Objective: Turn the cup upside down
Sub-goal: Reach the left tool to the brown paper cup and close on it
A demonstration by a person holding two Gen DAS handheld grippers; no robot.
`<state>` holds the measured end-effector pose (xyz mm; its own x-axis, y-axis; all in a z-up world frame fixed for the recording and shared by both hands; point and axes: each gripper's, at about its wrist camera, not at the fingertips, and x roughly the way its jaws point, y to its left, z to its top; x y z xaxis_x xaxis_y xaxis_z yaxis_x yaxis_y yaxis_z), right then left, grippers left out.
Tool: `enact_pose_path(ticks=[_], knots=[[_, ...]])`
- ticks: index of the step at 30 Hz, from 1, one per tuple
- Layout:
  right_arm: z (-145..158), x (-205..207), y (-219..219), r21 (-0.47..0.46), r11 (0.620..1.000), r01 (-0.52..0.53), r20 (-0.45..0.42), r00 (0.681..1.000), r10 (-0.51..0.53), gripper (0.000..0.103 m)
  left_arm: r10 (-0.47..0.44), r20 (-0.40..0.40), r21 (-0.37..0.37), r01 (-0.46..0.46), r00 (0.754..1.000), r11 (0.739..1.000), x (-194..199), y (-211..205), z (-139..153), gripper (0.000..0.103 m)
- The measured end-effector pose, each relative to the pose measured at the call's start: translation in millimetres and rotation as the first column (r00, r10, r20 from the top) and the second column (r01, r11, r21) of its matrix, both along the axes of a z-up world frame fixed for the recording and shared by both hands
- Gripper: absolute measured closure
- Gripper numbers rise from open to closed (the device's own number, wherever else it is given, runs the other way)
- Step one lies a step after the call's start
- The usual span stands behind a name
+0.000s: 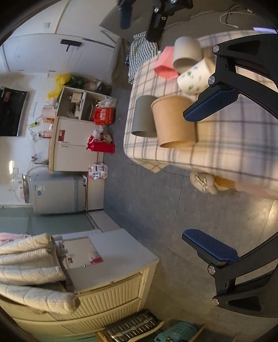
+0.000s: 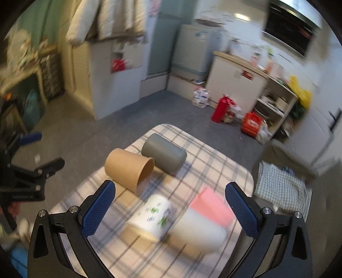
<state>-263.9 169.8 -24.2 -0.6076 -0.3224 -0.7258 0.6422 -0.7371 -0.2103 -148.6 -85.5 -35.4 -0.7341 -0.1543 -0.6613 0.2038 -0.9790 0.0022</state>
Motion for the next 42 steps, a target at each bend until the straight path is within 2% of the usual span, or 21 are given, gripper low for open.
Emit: enact_pose_path(ticks=[1, 4, 6, 8, 9, 11, 15, 16, 17, 18, 19, 22, 25, 27, 28, 29, 31, 33, 35, 38, 42], knots=[[-5.3, -9.2, -4.9, 0.000, 1.000, -0.008, 0.017, 1.000, 0.008, 0.000, -0.022, 0.006, -0.007, 0.022, 1.000, 1.000, -8.9, -0.5, -4.4, 0.000], [-22.7, -26.5, -5.9, -0.031, 0.999, 0.011, 0.072, 0.997, -0.008, 0.000, -0.178, 0.006, -0.017, 0.178, 0.984, 0.984, -35.6, -0.1, -15.3, 0.000], [-35.7, -32.4, -2.4, -0.056, 0.998, 0.032, 0.117, 0.993, -0.026, 0.000, -0.308, 0.026, -0.062, 0.309, 0.951, 0.949, -49.6, 7.3, -25.4, 0.000], [-48.8, -34.5, 5.8, -0.086, 0.995, 0.058, 0.168, 0.985, -0.043, 0.000, -0.447, 0.073, -0.100, 0.452, 0.892, 0.886, -64.1, 16.6, -35.6, 0.000], [-53.6, -37.2, 7.7, -0.090, 0.994, 0.069, 0.184, 0.982, -0.052, 0.000, -0.510, 0.097, -0.129, 0.519, 0.855, 0.845, -69.6, 22.3, -40.8, 0.000], [-65.9, -38.1, 17.8, -0.085, 0.990, 0.110, 0.207, 0.974, -0.090, 0.000, -0.589, 0.127, -0.183, 0.603, 0.798, 0.777, -77.1, 33.8, -49.1, 0.000], [-79.6, -32.7, 39.4, -0.116, 0.975, 0.191, 0.270, 0.950, -0.155, 0.000, -0.675, 0.167, -0.192, 0.695, 0.718, 0.692, -98.6, 47.9, -59.0, 0.000], [-83.3, -30.4, 45.5, -0.122, 0.969, 0.217, 0.286, 0.942, -0.175, 0.000, -0.701, 0.186, -0.200, 0.725, 0.688, 0.659, -105.3, 53.4, -62.6, 0.000], [-84.2, -28.6, 48.8, -0.123, 0.965, 0.231, 0.292, 0.938, -0.187, 0.000, -0.714, 0.195, -0.205, 0.740, 0.672, 0.641, -106.7, 56.8, -64.2, 0.000], [-85.9, -26.0, 53.6, -0.129, 0.959, 0.253, 0.301, 0.931, -0.205, 0.000, -0.733, 0.214, -0.213, 0.763, 0.646, 0.610, -111.4, 61.1, -65.8, 0.000], [-86.5, -24.1, 56.9, -0.139, 0.953, 0.268, 0.312, 0.925, -0.215, 0.000, -0.755, 0.235, -0.222, 0.790, 0.612, 0.571, -115.1, 67.3, -69.6, 0.000], [-88.6, -18.9, 64.5, -0.151, 0.943, 0.296, 0.340, 0.911, -0.232, 0.000, -0.780, 0.279, -0.233, 0.827, 0.560, 0.511, -119.0, 81.6, -78.3, 0.000], [-92.5, -15.6, 70.9, -0.145, 0.935, 0.323, 0.358, 0.898, -0.255, 0.000, -0.784, 0.318, -0.235, 0.845, 0.534, 0.480, -119.5, 91.2, -86.8, 0.000], [-91.4, -12.1, 75.7, -0.150, 0.929, 0.338, 0.361, 0.894, -0.267, 0.000, -0.781, 0.326, -0.222, 0.847, 0.532, 0.484, -117.3, 93.7, -87.9, 0.002], [-88.8, -9.4, 78.2, -0.156, 0.925, 0.346, 0.361, 0.892, -0.272, 0.000, -0.774, 0.325, -0.227, 0.839, 0.543, 0.494, -113.9, 94.4, -86.5, 0.005], [-85.3, -5.6, 80.4, -0.162, 0.922, 0.351, 0.359, 0.891, -0.277, 0.000, -0.766, 0.322, -0.239, 0.830, 0.557, 0.504, -108.9, 96.1, -84.2, 0.015], [-76.3, 4.1, 83.6, -0.176, 0.920, 0.349, 0.348, 0.897, -0.274, 0.000, -0.748, 0.330, -0.258, 0.817, 0.576, 0.516, -102.3, 99.7, -80.9, 0.015], [-66.4, 14.6, 86.9, -0.187, 0.919, 0.347, 0.333, 0.903, -0.273, 0.000, -0.724, 0.332, -0.262, 0.796, 0.605, 0.546, -94.2, 98.5, -76.3, 0.016], [-53.6, 27.9, 90.4, -0.211, 0.915, 0.345, 0.317, 0.909, -0.270, 0.000, -0.693, 0.328, -0.246, 0.767, 0.642, 0.593, -84.2, 94.2, -67.8, 0.016], [-35.7, 50.2, 95.2, -0.236, 0.911, 0.338, 0.285, 0.921, -0.267, 0.000, -0.629, 0.313, -0.179, 0.695, 0.712, 0.697, -59.3, 89.1, -45.0, 0.016], [-16.6, 87.5, 105.4, -0.272, 0.899, 0.345, 0.256, 0.926, -0.278, 0.000, -0.601, 0.272, -0.094, 0.642, 0.751, 0.761, -14.0, 93.7, -11.2, 0.017]])
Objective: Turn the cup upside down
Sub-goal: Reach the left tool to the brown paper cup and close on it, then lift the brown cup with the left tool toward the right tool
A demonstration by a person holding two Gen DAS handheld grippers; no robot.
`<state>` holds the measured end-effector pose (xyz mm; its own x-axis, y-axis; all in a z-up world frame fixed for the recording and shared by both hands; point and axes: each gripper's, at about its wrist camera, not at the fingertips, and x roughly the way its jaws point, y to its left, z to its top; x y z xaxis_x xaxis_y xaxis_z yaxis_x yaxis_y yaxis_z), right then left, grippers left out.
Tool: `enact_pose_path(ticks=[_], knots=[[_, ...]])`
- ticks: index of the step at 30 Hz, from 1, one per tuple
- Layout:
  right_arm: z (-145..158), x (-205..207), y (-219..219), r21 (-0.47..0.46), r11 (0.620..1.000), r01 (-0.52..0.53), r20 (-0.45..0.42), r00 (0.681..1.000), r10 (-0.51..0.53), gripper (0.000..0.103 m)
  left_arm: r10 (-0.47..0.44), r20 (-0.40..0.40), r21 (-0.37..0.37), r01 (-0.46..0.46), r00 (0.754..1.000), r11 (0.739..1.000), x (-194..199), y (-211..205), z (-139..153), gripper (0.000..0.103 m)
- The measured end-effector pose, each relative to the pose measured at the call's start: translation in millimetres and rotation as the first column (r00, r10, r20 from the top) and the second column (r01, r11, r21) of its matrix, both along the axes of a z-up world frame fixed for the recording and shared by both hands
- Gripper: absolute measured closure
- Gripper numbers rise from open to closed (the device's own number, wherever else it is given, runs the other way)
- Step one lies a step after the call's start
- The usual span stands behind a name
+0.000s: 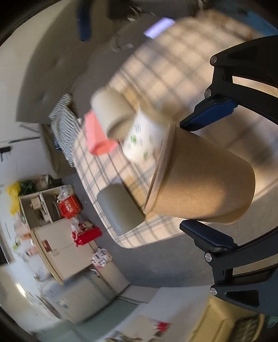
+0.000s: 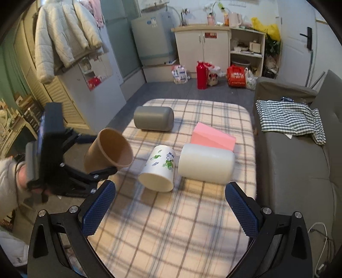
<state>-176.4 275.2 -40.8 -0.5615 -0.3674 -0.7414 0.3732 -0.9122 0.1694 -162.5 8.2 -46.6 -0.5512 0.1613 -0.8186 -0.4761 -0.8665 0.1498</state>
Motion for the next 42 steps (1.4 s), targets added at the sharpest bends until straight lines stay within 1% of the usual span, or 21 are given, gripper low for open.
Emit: enact_pose_path(ticks=[2, 4, 6, 7, 9, 11, 13, 14, 15, 18, 22, 25, 27, 29, 32, 33, 35, 38, 39, 42], knots=[[5.9, 19.7, 5.2, -0.013, 1.000, 0.004, -0.015, 1.000, -0.005, 0.000, 0.044, 0.024, 0.068, -0.046, 0.999, 0.997, 24.2, 2.9, 16.8, 0.017], [9.1, 39.4, 9.2, -0.018, 1.000, 0.002, -0.028, 1.000, -0.002, 0.000, 0.088, 0.053, 0.122, -0.094, 0.995, 0.988, 50.4, 7.2, 28.9, 0.017], [9.8, 59.4, 13.5, -0.014, 1.000, 0.003, -0.041, 0.999, -0.003, 0.000, 0.113, 0.089, 0.165, -0.126, 0.990, 0.978, 69.4, 12.0, 33.3, 0.017], [9.5, 65.4, 15.3, -0.015, 1.000, 0.006, -0.044, 0.999, -0.007, 0.000, 0.138, 0.113, 0.187, -0.157, 0.984, 0.970, 82.8, 15.8, 34.3, 0.017], [6.5, 78.6, 22.3, -0.024, 1.000, 0.020, -0.047, 0.999, -0.021, 0.000, 0.177, 0.133, 0.185, -0.200, 0.975, 0.962, 97.6, 24.4, 32.5, 0.017], [2.2, 88.6, 30.1, -0.034, 0.999, 0.041, -0.041, 0.998, -0.042, 0.000, 0.218, 0.152, 0.179, -0.244, 0.964, 0.953, 102.8, 34.1, 27.1, 0.017], [-2.5, 95.2, 36.5, -0.037, 0.997, 0.063, -0.034, 0.997, -0.064, 0.000, 0.256, 0.195, 0.199, -0.294, 0.947, 0.935, 100.7, 41.5, 17.7, 0.017], [-4.6, 98.6, 39.7, -0.038, 0.996, 0.076, -0.031, 0.997, -0.077, 0.000, 0.263, 0.208, 0.211, -0.305, 0.942, 0.929, 99.4, 43.9, 15.0, 0.017], [-6.5, 101.9, 42.6, -0.040, 0.996, 0.085, -0.030, 0.996, -0.086, 0.000, 0.268, 0.206, 0.219, -0.312, 0.941, 0.925, 99.3, 46.9, 12.9, 0.017], [-12.0, 105.9, 47.9, -0.033, 0.995, 0.099, -0.026, 0.995, -0.100, 0.000, 0.294, 0.164, 0.195, -0.323, 0.942, 0.926, 95.1, 58.6, 5.0, 0.017], [-24.0, 102.7, 53.4, -0.009, 0.991, 0.136, -0.021, 0.990, -0.137, 0.000, 0.335, 0.135, 0.196, -0.357, 0.932, 0.913, 85.9, 65.4, -8.0, 0.017], [-36.4, 95.3, 56.0, 0.008, 0.985, 0.171, 0.000, 0.985, -0.171, 0.000, 0.362, 0.145, 0.204, -0.386, 0.921, 0.900, 78.7, 64.3, -21.5, 0.017], [-44.7, 91.1, 56.3, 0.017, 0.984, 0.179, 0.019, 0.984, -0.179, 0.000, 0.370, 0.172, 0.206, -0.400, 0.913, 0.893, 72.4, 64.5, -33.0, 0.017], [-52.2, 85.9, 55.8, 0.028, 0.983, 0.181, 0.041, 0.982, -0.182, 0.000, 0.362, 0.193, 0.206, -0.398, 0.912, 0.894, 67.8, 64.0, -41.6, 0.017], [-59.1, 79.9, 53.8, 0.049, 0.982, 0.182, 0.056, 0.981, -0.185, 0.000, 0.353, 0.203, 0.204, -0.392, 0.913, 0.897, 60.5, 62.5, -50.3, 0.016], [-60.2, 77.2, 53.0, 0.054, 0.982, 0.184, 0.060, 0.981, -0.187, 0.000, 0.350, 0.200, 0.212, -0.389, 0.915, 0.897, 59.5, 61.8, -51.0, 0.014], [-62.8, 73.6, 52.0, 0.063, 0.980, 0.186, 0.067, 0.979, -0.190, 0.000, 0.343, 0.199, 0.240, -0.385, 0.918, 0.891, 57.7, 58.6, -51.4, 0.013], [-64.2, 70.1, 49.1, 0.083, 0.978, 0.191, 0.071, 0.978, -0.197, 0.000, 0.324, 0.220, 0.263, -0.376, 0.920, 0.889, 55.2, 53.1, -51.9, 0.010], [-63.6, 69.6, 47.8, 0.090, 0.977, 0.193, 0.070, 0.977, -0.200, 0.000, 0.322, 0.220, 0.261, -0.373, 0.921, 0.890, 55.1, 51.1, -51.5, 0.010], [-60.0, 70.0, 41.0, 0.108, 0.974, 0.197, 0.061, 0.977, -0.204, 0.000, 0.324, 0.181, 0.250, -0.362, 0.928, 0.898, 62.3, 43.1, -47.8, 0.010]])
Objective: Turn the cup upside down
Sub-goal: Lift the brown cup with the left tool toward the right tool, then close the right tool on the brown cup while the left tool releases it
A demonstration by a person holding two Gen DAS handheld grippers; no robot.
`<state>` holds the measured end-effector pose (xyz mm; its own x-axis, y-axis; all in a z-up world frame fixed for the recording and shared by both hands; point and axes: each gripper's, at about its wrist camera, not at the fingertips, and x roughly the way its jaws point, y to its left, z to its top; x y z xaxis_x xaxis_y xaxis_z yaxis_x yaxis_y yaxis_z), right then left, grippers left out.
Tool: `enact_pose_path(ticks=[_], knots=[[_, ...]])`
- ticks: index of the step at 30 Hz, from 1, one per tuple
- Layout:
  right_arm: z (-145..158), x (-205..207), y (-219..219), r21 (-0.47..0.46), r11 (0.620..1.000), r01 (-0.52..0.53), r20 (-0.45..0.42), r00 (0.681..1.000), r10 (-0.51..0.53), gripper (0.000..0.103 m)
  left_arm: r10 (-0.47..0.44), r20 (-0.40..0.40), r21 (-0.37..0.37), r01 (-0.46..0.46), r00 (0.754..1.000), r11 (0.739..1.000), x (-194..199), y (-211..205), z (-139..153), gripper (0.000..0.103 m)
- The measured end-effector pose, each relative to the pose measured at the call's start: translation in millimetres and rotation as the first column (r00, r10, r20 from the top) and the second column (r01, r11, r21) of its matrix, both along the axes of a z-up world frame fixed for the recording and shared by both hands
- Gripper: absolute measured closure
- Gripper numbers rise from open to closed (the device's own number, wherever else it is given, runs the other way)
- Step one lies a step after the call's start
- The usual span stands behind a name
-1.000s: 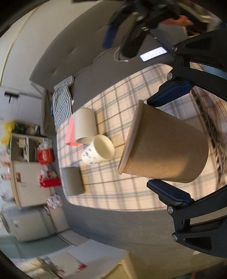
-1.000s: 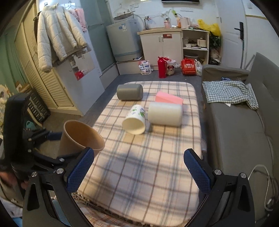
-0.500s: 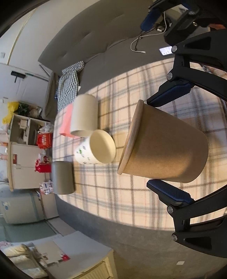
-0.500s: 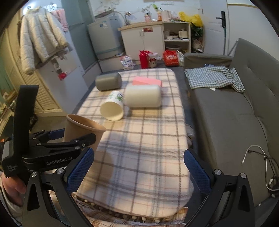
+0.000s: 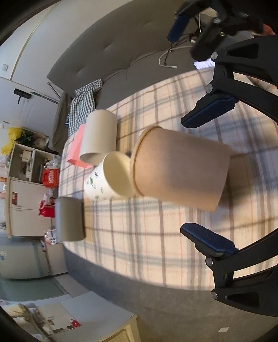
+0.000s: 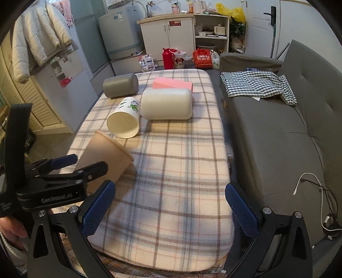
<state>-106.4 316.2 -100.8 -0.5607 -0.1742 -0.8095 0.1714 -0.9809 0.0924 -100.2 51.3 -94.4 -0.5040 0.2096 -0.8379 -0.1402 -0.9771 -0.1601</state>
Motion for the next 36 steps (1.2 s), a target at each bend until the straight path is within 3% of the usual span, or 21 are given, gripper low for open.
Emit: enact_pose_path(ticks=[5, 8, 11, 16, 21, 29, 34, 36], knots=[[6.1, 4.7, -19.1, 0.019, 1.000, 0.015, -0.017, 1.000, -0.015, 0.000, -0.009, -0.106, -0.019, 0.007, 0.994, 1.000, 19.0, -26.0, 18.8, 0.009], [10.6, 10.1, -41.0, 0.017, 1.000, 0.025, -0.038, 0.999, -0.024, 0.000, -0.005, -0.205, -0.084, -0.012, 0.979, 0.996, 28.8, -47.2, 32.9, 0.000], [10.7, 13.5, -66.1, 0.018, 1.000, 0.026, -0.045, 0.999, -0.025, 0.000, 0.015, -0.272, -0.094, -0.042, 0.962, 0.995, 33.0, -71.7, 42.2, 0.000], [-4.1, 18.5, -110.4, 0.017, 1.000, 0.023, -0.014, 1.000, -0.023, 0.000, 0.077, -0.330, -0.108, -0.119, 0.941, 0.987, 38.0, -112.7, 46.7, 0.000], [-29.1, 13.8, -142.2, 0.017, 0.998, 0.066, 0.029, 0.997, -0.067, 0.000, 0.128, -0.328, -0.083, -0.163, 0.936, 0.983, 44.8, -141.2, 40.0, 0.000], [-57.1, -5.6, -150.6, -0.001, 0.977, 0.211, 0.065, 0.975, -0.211, 0.002, 0.157, -0.305, -0.058, -0.183, 0.940, 0.981, 51.4, -162.2, 24.4, 0.000], [-64.8, -10.7, -145.8, 0.001, 0.974, 0.227, 0.084, 0.971, -0.226, 0.023, 0.167, -0.294, -0.038, -0.186, 0.941, 0.982, 52.3, -170.0, 19.1, 0.000], [-61.3, -9.6, -148.8, 0.018, 0.979, 0.203, 0.066, 0.977, -0.204, 0.024, 0.171, -0.285, -0.036, -0.188, 0.943, 0.981, 50.8, -171.1, 17.0, 0.000]])
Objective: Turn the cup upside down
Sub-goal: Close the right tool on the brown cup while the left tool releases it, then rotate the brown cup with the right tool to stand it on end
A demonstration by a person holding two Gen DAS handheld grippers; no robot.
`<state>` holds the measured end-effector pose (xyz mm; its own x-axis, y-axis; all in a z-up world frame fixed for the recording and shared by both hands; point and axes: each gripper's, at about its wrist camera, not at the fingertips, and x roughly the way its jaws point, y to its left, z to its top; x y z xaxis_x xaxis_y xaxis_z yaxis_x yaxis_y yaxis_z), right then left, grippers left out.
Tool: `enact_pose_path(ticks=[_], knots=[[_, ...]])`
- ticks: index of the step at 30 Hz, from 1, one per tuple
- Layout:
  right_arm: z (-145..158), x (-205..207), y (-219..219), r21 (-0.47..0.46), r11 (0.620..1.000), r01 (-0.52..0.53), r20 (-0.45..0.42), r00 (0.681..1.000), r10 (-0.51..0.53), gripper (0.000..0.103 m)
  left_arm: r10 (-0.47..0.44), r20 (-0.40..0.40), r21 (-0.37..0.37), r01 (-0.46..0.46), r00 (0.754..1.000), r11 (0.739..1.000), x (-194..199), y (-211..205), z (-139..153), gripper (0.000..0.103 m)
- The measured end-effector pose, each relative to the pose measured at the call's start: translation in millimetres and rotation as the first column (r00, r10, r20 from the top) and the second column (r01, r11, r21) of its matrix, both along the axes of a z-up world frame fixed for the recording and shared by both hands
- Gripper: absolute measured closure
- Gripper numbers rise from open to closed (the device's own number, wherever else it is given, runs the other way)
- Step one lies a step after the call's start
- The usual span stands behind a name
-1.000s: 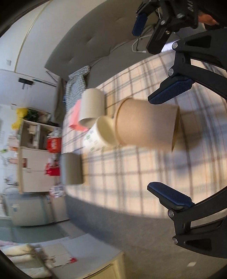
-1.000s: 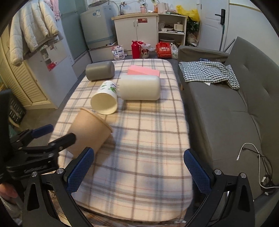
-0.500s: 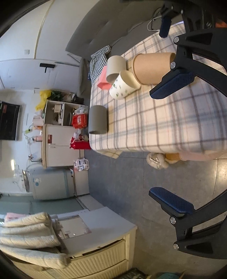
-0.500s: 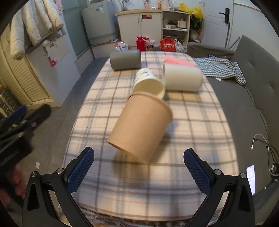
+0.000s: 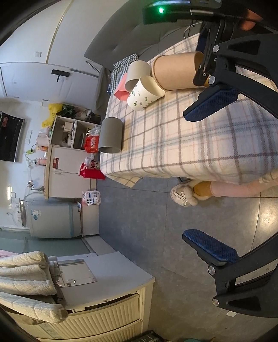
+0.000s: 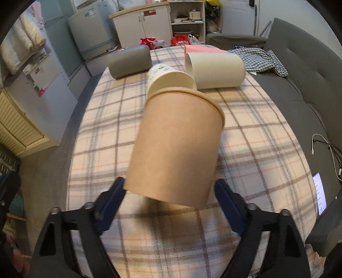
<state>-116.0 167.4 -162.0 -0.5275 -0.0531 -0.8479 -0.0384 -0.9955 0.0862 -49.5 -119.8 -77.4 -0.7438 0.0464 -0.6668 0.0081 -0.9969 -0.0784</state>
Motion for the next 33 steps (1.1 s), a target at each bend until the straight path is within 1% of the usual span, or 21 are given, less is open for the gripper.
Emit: enact_pose_path(ticks=[5, 11, 15, 19, 21, 22, 24, 28, 30, 33], knots=[[11.4, 3.4, 3.0, 0.015, 1.000, -0.027, -0.027, 0.999, 0.028, 0.024, -0.014, 0.006, -0.006, 0.014, 1.000, 1.000, -0.5, 6.3, -0.8, 0.000], [33.3, 5.6, 12.8, 0.024, 0.999, -0.038, -0.099, 0.994, 0.040, 0.024, -0.032, 0.008, -0.013, 0.032, 0.999, 0.999, 1.1, 17.1, 2.3, 0.000], [39.5, 3.5, 25.1, 0.019, 0.999, -0.031, -0.114, 0.993, 0.033, 0.024, -0.045, 0.009, -0.026, 0.046, 0.999, 0.999, 2.4, 27.0, 5.7, 0.000], [47.7, -0.8, 36.2, 0.011, 0.998, -0.056, -0.130, 0.990, 0.057, 0.025, -0.062, 0.011, -0.043, 0.062, 0.998, 0.997, 3.1, 37.0, 8.2, 0.000], [50.0, -2.8, 39.2, 0.002, 0.996, -0.086, -0.116, 0.990, 0.086, 0.025, -0.069, 0.016, -0.049, 0.070, 0.997, 0.996, 2.6, 42.5, 8.4, 0.000], [53.8, -2.9, 41.5, 0.004, 0.996, -0.090, -0.123, 0.988, 0.090, 0.025, -0.073, 0.018, -0.052, 0.074, 0.997, 0.996, 2.1, 44.6, 8.9, 0.000], [61.1, -4.3, 43.0, 0.022, 0.994, -0.106, -0.125, 0.986, 0.108, 0.025, -0.078, 0.022, -0.059, 0.079, 0.997, 0.995, 1.0, 48.2, 9.1, 0.000], [71.2, -3.7, 40.9, 0.049, 0.984, -0.168, -0.098, 0.980, 0.173, 0.025, -0.079, 0.028, -0.060, 0.081, 0.996, 0.995, -1.4, 54.3, 8.9, 0.000], [67.1, -3.0, 39.6, 0.047, 0.979, -0.199, -0.060, 0.978, 0.202, 0.025, -0.078, 0.037, -0.053, 0.080, 0.996, 0.995, -4.8, 58.5, 7.1, 0.000], [57.0, -5.7, 38.2, 0.002, 0.974, -0.228, -0.017, 0.974, 0.228, 0.025, -0.082, 0.050, -0.056, 0.085, 0.995, 0.995, -7.6, 64.7, 5.7, 0.000]])
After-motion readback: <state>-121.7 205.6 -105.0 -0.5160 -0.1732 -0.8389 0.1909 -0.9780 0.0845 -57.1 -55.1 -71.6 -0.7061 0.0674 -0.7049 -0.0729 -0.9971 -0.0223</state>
